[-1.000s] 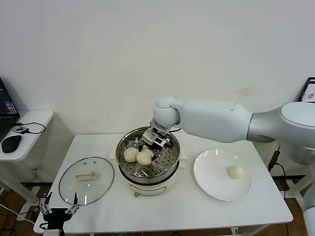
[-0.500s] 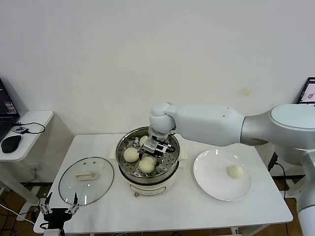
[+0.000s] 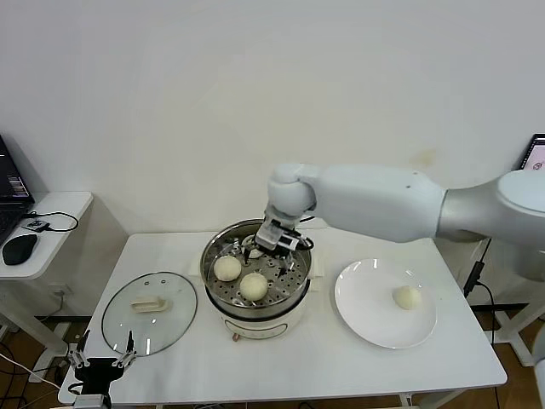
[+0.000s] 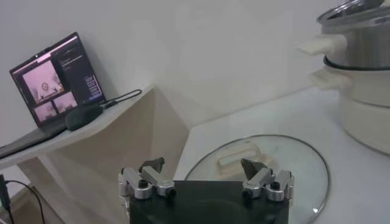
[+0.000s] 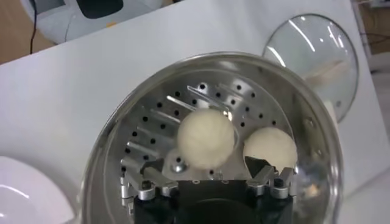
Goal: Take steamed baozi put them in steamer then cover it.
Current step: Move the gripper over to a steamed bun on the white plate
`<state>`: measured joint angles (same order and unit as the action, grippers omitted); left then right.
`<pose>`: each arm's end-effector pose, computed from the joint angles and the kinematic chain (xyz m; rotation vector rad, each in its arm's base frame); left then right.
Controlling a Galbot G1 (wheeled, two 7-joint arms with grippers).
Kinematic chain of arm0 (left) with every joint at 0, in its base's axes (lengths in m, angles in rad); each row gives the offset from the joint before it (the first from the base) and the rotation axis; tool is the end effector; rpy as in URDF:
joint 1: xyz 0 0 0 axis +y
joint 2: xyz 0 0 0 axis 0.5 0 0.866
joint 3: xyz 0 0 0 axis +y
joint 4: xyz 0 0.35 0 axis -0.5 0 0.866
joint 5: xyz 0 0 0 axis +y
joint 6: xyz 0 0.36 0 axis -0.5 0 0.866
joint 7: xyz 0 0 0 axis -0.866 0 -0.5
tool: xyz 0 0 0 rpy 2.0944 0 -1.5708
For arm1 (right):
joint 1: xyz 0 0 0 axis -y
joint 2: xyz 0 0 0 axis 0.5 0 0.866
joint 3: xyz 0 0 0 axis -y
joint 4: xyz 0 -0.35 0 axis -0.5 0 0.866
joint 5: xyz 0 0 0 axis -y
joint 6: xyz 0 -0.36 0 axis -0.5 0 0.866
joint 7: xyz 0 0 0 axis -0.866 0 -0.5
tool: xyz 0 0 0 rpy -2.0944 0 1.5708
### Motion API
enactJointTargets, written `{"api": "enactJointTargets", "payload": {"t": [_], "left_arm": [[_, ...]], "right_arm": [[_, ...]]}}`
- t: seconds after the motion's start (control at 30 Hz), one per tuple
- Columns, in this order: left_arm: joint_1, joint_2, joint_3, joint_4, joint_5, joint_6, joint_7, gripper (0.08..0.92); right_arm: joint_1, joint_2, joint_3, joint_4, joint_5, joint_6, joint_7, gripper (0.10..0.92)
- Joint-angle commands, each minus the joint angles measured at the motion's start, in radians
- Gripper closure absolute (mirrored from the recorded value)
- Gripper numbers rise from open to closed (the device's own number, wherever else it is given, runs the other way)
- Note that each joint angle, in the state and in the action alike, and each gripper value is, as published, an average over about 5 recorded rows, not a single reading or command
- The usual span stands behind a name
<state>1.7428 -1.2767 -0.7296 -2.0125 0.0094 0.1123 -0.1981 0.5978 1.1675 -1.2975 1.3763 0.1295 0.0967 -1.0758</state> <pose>0.1366 0.1206 -0.3334 0.3246 -2.7735 -0.5670 0.5253 0.1501 -0.0487 1.9742 -0.8595 2.0614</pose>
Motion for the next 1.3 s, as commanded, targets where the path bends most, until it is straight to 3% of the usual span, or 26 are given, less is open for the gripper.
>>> {"api": "enactJointTargets", "payload": {"t": [0.03,0.23,0.4,0.57,0.9,1.3], "left_arm": [[-0.001,0.004,0.000,-0.001,0.001,0.001,0.002,0.177],[-0.008,0.016,0.006,0.001,0.004,0.004,0.007,0.177],[-0.014,0.017,0.019,0.001,0.010,0.006,0.011,0.177],[-0.013,0.019,0.027,0.003,0.016,0.007,0.011,0.177],[-0.009,0.012,0.033,0.001,0.030,0.009,0.011,0.177],[-0.006,0.008,0.023,0.008,0.030,0.011,0.012,0.177]], "right_arm": [[0.031,-0.242,0.060,0.115,0.042,-0.292,0.010,0.203],[-0.018,-0.481,0.115,0.198,0.034,-0.403,0.019,0.203],[-0.133,-0.658,0.168,0.218,-0.055,-0.383,0.016,0.203],[-0.302,-0.741,0.296,0.214,-0.131,-0.361,0.019,0.203],[-0.654,-0.765,0.563,0.103,-0.255,-0.329,0.025,0.203],[-0.826,-0.670,0.721,-0.054,-0.370,-0.302,0.050,0.203]]}}
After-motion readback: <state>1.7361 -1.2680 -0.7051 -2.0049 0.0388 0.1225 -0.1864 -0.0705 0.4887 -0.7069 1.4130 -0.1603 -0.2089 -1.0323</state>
